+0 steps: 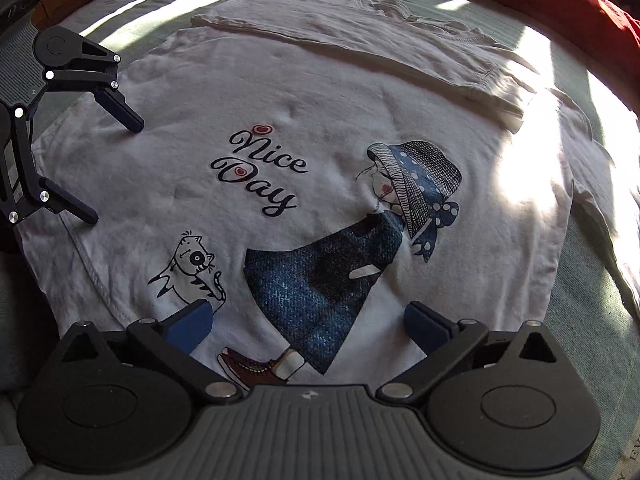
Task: Fold clothes
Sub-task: 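Hover both open tools over the 'Nice Day' print, smoothing the shirt front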
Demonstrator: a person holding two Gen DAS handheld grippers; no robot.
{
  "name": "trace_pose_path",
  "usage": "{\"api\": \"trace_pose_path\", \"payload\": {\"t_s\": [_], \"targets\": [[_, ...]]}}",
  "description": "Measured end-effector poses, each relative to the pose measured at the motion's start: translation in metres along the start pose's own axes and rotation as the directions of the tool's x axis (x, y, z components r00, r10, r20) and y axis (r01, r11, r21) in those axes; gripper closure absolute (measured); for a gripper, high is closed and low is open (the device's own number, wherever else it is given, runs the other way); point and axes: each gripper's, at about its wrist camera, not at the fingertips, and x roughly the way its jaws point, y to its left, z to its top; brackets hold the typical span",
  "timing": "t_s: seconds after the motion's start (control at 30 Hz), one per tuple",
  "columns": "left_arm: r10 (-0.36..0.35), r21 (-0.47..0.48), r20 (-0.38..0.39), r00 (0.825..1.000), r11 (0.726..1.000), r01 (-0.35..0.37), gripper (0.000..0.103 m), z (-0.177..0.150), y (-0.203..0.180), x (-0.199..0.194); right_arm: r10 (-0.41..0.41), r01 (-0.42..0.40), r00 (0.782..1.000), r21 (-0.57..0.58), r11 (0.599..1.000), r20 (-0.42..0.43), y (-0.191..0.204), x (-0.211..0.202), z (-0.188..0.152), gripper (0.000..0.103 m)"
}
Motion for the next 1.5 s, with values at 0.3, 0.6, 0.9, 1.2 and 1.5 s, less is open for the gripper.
{"api": "trace_pose_path", "payload": {"t_s": [0.3, 0.6, 0.9, 1.2, 1.5], "targets": [[0.018, -0.224, -0.094, 0.995, 0.974, -0.038, 0.005, -0.008, 0.031, -0.014, -0.027, 0.028, 0.999, 0.012, 1.000, -0.016, -0.002, -0.006, -0.015, 0.000], [0.039, -0.405, -0.161, 0.986, 0.909, -0.102, 0.006, -0.022, 0.072, -0.015, -0.030, 0.031, 0.999, 0.039, 0.999, -0.028, -0.003, -0.006, -0.016, 0.000], [0.129, -0.458, -0.033, 0.991, 0.880, -0.130, 0.006, 0.022, 0.135, -0.006, -0.038, 0.041, 0.998, 0.055, 0.998, -0.049, -0.003, -0.004, -0.013, 0.000], [0.175, -0.624, -0.025, 0.984, 0.767, -0.152, 0.006, 0.000, 0.166, -0.034, -0.032, 0.037, 0.997, 0.081, 0.996, -0.064, -0.009, -0.005, -0.014, 0.000], [0.146, -0.633, -0.088, 0.985, 0.755, -0.168, 0.006, 0.012, 0.181, 0.005, -0.032, 0.045, 0.994, 0.137, 0.990, -0.101, -0.017, -0.008, -0.001, 0.000]]}}
